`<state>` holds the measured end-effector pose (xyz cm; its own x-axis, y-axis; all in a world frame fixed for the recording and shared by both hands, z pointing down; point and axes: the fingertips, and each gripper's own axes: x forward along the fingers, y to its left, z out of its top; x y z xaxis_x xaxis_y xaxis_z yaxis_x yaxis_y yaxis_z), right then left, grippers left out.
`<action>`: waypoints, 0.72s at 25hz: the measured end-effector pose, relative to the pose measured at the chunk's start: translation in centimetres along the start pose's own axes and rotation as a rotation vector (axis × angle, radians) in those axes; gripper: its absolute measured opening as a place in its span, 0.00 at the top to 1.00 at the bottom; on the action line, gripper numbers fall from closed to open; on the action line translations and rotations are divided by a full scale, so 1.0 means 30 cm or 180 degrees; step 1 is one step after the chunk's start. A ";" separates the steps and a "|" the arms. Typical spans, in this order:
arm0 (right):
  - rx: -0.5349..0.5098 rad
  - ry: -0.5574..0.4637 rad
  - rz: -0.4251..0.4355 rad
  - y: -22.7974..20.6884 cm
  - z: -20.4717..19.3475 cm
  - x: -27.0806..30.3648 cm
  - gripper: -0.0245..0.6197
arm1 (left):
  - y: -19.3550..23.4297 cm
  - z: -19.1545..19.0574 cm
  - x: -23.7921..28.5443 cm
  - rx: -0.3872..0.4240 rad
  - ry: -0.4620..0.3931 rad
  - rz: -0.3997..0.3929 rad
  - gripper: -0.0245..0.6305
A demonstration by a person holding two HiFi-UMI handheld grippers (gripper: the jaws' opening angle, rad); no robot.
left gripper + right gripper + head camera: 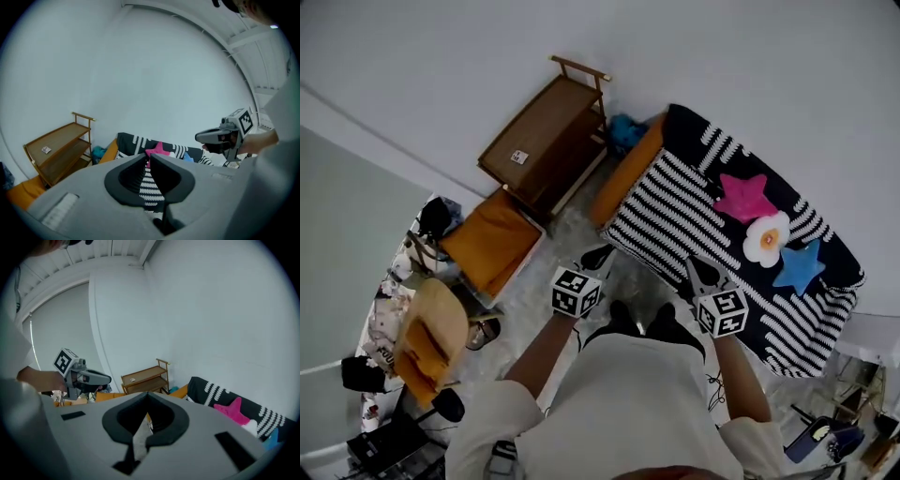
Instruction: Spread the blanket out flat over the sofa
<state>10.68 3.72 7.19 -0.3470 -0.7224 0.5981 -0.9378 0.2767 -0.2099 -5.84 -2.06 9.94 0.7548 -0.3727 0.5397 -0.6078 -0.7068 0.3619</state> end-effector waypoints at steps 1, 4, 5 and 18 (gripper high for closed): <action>-0.0003 -0.0016 -0.0016 -0.015 0.004 -0.019 0.96 | -0.024 0.019 -0.001 0.0019 -0.0017 -0.0018 0.90; 0.0015 -0.0060 -0.0025 -0.049 0.014 -0.084 0.96 | -0.094 0.070 -0.011 0.0052 -0.0069 -0.0026 0.91; 0.0021 -0.0087 -0.0016 -0.057 0.025 -0.110 0.96 | -0.118 0.089 -0.017 0.0080 -0.0097 -0.0014 0.91; -0.0027 -0.0579 0.0090 -0.198 0.204 -0.415 0.96 | -0.364 0.277 -0.056 0.0308 -0.0440 0.0064 0.93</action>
<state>20.49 7.19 -3.75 -0.3708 -0.8168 0.4420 -0.9277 0.3034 -0.2176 1.57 1.28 -1.23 0.7735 -0.4619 0.4340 -0.6016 -0.7505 0.2734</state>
